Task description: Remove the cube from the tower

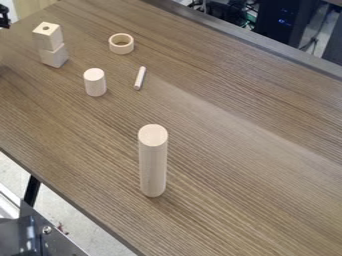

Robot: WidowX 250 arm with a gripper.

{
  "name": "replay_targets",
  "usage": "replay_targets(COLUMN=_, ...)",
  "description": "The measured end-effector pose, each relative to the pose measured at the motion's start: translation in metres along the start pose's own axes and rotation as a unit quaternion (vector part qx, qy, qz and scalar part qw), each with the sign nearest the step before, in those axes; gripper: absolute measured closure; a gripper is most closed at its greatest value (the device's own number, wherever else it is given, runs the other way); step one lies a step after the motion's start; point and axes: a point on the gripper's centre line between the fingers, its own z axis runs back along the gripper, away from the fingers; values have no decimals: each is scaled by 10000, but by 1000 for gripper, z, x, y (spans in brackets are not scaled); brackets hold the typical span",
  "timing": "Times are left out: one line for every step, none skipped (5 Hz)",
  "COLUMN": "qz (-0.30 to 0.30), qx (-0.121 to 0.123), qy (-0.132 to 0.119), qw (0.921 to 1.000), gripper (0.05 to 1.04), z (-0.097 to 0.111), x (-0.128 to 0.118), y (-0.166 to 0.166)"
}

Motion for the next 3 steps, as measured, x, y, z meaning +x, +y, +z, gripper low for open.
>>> replay_targets(qz=-51, qx=-94, qy=-1, qw=9999, gripper=582, z=-4, x=-1, y=-3)
replay_targets(qz=-1, qx=-258, qy=-5, qw=9997, gripper=485, z=-6, x=-3, y=-9)
replay_targets(qz=-19, qx=-292, qy=-19, qw=9996, gripper=194, z=-6, x=-3, y=-9)
